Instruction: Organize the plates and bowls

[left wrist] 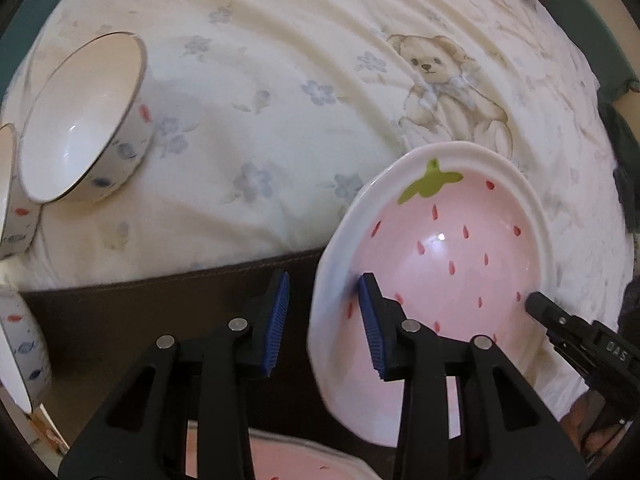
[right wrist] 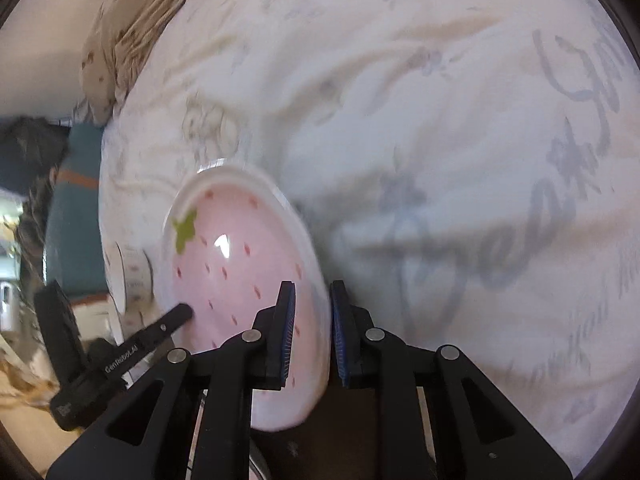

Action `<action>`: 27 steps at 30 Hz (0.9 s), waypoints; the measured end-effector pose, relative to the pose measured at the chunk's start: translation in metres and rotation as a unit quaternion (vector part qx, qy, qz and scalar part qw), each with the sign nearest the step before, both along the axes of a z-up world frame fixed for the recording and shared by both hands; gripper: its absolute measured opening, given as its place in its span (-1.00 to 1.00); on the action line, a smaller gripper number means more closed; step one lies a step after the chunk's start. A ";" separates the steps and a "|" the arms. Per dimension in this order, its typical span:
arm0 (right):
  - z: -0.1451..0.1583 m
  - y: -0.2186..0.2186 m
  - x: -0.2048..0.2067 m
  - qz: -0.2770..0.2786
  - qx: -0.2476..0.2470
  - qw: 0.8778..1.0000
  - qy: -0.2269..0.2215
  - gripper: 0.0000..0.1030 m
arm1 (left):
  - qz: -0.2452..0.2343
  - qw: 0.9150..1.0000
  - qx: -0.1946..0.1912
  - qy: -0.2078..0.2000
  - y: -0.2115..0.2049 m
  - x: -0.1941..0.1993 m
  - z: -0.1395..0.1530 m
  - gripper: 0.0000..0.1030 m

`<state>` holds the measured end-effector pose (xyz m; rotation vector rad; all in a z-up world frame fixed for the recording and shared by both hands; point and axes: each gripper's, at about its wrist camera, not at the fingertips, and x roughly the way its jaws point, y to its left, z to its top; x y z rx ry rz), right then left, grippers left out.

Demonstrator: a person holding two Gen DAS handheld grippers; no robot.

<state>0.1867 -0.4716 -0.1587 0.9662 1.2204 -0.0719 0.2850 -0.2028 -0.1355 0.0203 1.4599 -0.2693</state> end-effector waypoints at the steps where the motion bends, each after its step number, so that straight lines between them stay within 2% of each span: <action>1: -0.003 -0.002 0.004 0.002 0.001 1.000 0.001 -0.59 | -0.006 1.000 0.001 -0.002 0.001 0.002 0.000 -0.36; 5: -0.012 -0.002 0.013 0.004 0.016 1.000 0.002 -0.59 | -0.023 1.000 -0.001 -0.002 -0.021 0.013 -0.006 -0.33; 7: -0.013 0.001 0.017 0.009 0.007 1.000 0.007 -0.59 | -0.024 1.000 0.001 -0.007 -0.034 0.019 -0.008 -0.31; 13: -0.014 0.010 0.022 0.034 -0.013 0.999 0.011 -0.46 | -0.044 0.999 0.001 -0.028 -0.040 0.018 -0.010 -0.32; 17: -0.007 0.021 0.024 0.065 -0.047 0.997 0.001 -0.41 | -0.021 1.000 -0.001 -0.017 -0.034 0.009 -0.008 -0.35; 20: 0.004 0.022 0.022 0.071 -0.041 0.997 -0.015 -0.41 | -0.019 0.999 -0.005 -0.036 -0.029 0.001 0.000 -0.44; 23: 0.016 0.027 0.022 0.083 -0.039 0.995 -0.030 -0.42 | 0.010 0.999 -0.013 -0.032 -0.014 -0.002 0.010 -0.44; 27: 0.035 0.037 0.018 0.085 -0.040 0.994 -0.054 -0.43 | 0.011 0.998 -0.011 -0.054 -0.001 -0.008 0.033 -0.44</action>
